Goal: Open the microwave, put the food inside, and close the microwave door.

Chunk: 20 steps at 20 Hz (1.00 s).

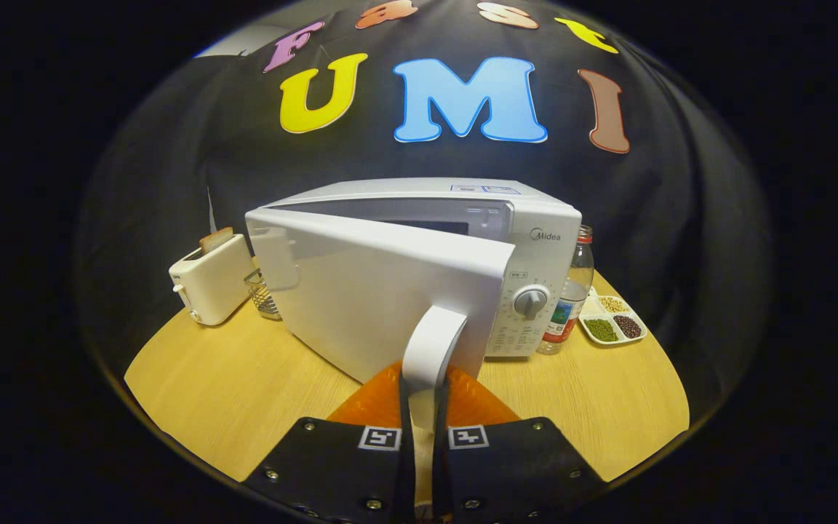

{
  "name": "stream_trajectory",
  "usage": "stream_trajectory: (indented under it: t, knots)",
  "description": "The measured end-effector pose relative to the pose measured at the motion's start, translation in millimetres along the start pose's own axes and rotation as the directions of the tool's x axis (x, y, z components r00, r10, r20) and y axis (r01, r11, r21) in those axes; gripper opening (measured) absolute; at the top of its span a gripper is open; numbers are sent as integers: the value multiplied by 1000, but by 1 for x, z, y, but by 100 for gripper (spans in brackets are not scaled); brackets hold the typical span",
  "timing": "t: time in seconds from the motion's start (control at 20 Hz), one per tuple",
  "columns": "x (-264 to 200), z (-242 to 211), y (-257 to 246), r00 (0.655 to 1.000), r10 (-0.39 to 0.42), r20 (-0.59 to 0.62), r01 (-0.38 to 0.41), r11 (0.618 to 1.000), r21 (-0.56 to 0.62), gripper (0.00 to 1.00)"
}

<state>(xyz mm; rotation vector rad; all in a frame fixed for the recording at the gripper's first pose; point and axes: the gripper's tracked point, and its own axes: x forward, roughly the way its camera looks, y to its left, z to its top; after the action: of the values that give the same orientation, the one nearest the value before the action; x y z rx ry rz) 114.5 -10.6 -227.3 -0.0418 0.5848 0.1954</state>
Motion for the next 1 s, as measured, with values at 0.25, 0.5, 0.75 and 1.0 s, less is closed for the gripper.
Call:
stream_trajectory:
  t: [0.25, 0.5, 0.75, 1.0]
  knots:
    - [-23, -12, 26, 1000, 1, -3, -1, 1000, 7, 9]
    - [-43, -25, 58, 1000, 11, -9, -11, 1000, 17, 15]
    - [-62, -41, 88, 1000, 16, -21, -16, 1000, 0, 20]
    - [-74, -59, 117, 999, 25, -43, -25, 1000, -4, 20]
